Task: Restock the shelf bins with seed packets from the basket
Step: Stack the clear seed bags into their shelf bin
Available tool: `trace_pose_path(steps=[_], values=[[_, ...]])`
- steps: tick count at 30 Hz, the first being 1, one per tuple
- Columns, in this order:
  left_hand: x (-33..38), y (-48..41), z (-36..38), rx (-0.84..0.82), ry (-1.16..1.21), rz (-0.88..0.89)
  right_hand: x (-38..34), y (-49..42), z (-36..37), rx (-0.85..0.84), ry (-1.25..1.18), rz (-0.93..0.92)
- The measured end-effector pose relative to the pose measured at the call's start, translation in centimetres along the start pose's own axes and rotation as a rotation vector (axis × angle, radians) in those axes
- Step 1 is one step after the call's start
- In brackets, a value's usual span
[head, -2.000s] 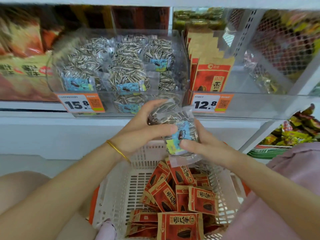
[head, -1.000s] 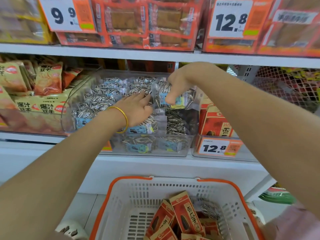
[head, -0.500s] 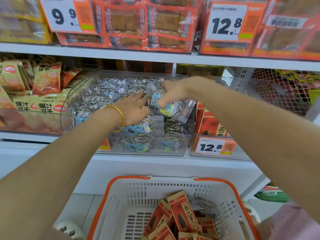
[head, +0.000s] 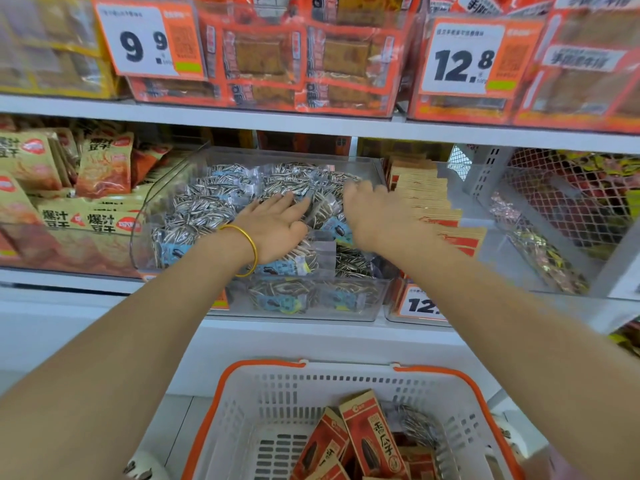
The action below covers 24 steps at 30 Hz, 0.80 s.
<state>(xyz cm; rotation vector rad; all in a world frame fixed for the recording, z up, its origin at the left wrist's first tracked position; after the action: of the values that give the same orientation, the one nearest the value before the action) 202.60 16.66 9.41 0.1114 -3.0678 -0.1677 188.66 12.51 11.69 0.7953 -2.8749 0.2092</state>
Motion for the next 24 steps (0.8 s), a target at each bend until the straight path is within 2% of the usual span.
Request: trace_pose_path(steps=[3, 6, 9, 14, 21, 24], values=[[0.2, 0.0, -0.1, -0.001, -0.020, -0.004, -1.2, 1.4, 1.7, 0.215, -0.155, -0.098], [0.2, 0.0, -0.1, -0.002, -0.031, -0.005, -1.1, 1.6, 2.3, 0.273, -0.129, -0.119], [0.2, 0.0, -0.1, -0.009, -0.032, -0.003, 0.0, 1.0, 1.0, 0.214, -0.142, -0.114], [0.2, 0.0, 0.0, -0.011, -0.027, -0.002, 0.4, -0.4, -0.2, -0.003, -0.115, -0.160], [0.0, -0.1, 0.1, -0.007, -0.003, -0.001, 0.4, -1.4, -0.2, -0.112, -0.164, -0.142], [0.0, -0.1, 0.1, -0.005, -0.002, -0.006, 0.3, -1.1, -0.8, -0.126, -0.060, -0.134]])
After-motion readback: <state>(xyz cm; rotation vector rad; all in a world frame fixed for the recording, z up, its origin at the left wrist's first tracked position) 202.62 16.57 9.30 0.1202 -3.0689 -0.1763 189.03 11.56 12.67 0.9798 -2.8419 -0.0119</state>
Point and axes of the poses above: each hand's wrist, its own y-axis away from the middle knuckle, its own z-axis out of the palm, x = y × z, the point moved 3 cm from there along -y, towards the middle knuckle, and after that the axes turned 4 degrees about -z, right-handed, at the moved point
